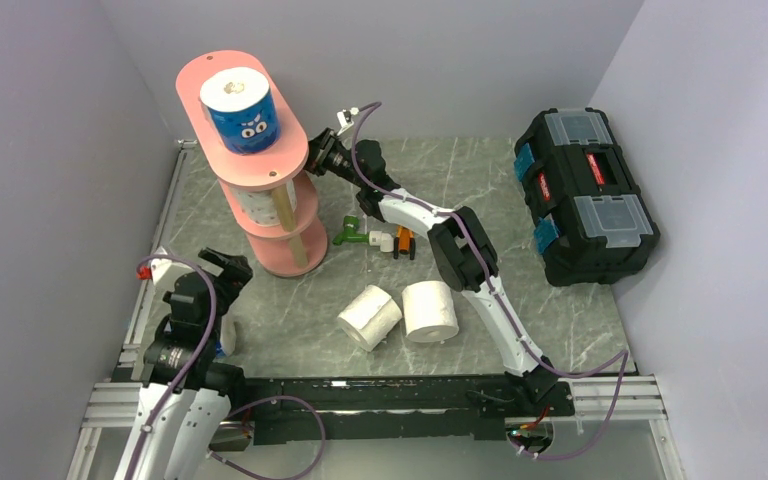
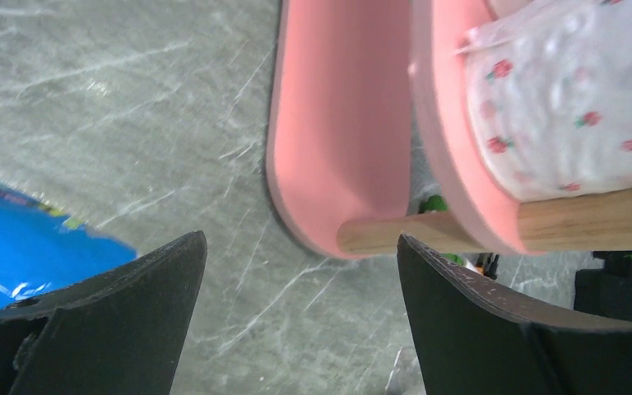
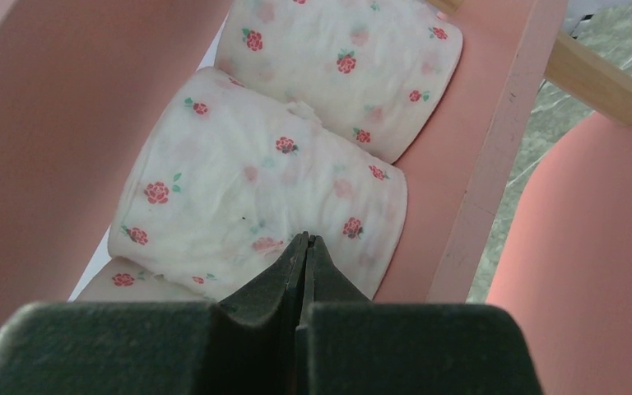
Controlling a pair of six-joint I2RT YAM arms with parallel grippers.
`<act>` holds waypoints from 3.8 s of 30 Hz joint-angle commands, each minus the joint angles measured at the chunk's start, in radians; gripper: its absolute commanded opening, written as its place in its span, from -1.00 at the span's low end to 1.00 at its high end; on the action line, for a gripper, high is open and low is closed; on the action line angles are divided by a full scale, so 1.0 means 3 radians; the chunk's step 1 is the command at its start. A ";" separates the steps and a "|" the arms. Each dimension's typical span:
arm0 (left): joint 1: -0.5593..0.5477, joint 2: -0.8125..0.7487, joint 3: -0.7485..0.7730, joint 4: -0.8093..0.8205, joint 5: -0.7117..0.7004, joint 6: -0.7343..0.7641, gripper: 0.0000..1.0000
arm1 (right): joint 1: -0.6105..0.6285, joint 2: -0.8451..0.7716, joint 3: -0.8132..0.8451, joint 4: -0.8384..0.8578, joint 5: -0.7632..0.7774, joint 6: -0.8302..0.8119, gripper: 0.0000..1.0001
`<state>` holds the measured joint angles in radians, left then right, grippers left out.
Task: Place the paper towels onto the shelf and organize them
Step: Adjust the paper towel on the shelf.
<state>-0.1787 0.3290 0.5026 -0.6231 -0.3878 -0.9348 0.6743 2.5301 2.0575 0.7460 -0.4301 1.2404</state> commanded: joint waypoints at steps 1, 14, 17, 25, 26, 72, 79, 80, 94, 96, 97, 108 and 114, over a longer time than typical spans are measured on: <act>-0.0003 0.0241 0.0266 0.0554 -0.0025 0.0204 0.85 | 0.0024 -0.0175 0.0014 -0.0041 -0.0156 -0.0087 -1.00; 0.0292 0.0541 0.0385 0.1306 0.0242 0.0459 0.56 | -0.0014 -0.0272 -0.0117 -0.0025 -0.0170 -0.0162 -1.00; 0.0396 0.0611 0.0312 0.1544 0.0496 0.0469 0.35 | -0.0025 -0.0309 -0.0172 0.0007 -0.0183 -0.0160 -1.00; 0.0429 0.0688 0.0124 0.2042 0.0724 0.0506 0.29 | -0.0069 -0.0385 -0.0165 -0.0075 -0.0229 -0.0292 -1.00; 0.0436 0.0710 0.0120 0.2048 0.0754 0.0528 0.29 | -0.0078 -0.0375 -0.0148 -0.0075 -0.0242 -0.0280 -1.00; 0.0586 0.1196 -0.0120 0.2774 0.1232 0.0309 0.28 | -0.0050 0.0117 0.0958 -0.0530 -0.0750 -0.0156 -1.00; 0.0586 0.1168 -0.0122 0.2742 0.1221 0.0305 0.28 | -0.0024 0.0140 0.0957 -0.0520 -0.0750 -0.0131 -1.00; 0.0586 0.1168 -0.0130 0.2748 0.1221 0.0304 0.28 | -0.0023 0.0141 0.0960 -0.0531 -0.0747 -0.0137 -1.00; 0.0586 0.1131 -0.0132 0.2702 0.1200 0.0303 0.28 | -0.0018 0.0122 0.0932 -0.0540 -0.0763 -0.0132 -1.00; 0.0586 0.1085 -0.0102 0.2611 0.1149 0.0332 0.29 | -0.0050 0.0074 0.0834 -0.0442 -0.0749 -0.0064 -1.00; 0.0586 0.1053 -0.0074 0.2555 0.1113 0.0363 0.29 | -0.0075 0.0039 0.0760 -0.0353 -0.0728 -0.0002 -1.00; 0.0586 0.0825 0.0126 0.2084 0.0858 0.0552 0.36 | -0.0310 -0.0106 0.0721 -0.0218 -0.0630 0.0084 -0.91; 0.0586 0.0909 0.0041 0.2291 0.1027 0.0478 0.35 | -0.0285 -0.0318 0.0421 -0.0205 -0.0645 -0.0018 -0.91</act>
<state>-0.0051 0.5858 0.4980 0.0170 -0.1055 -0.7967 0.5751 2.5534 2.2322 0.6231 -0.6270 1.2495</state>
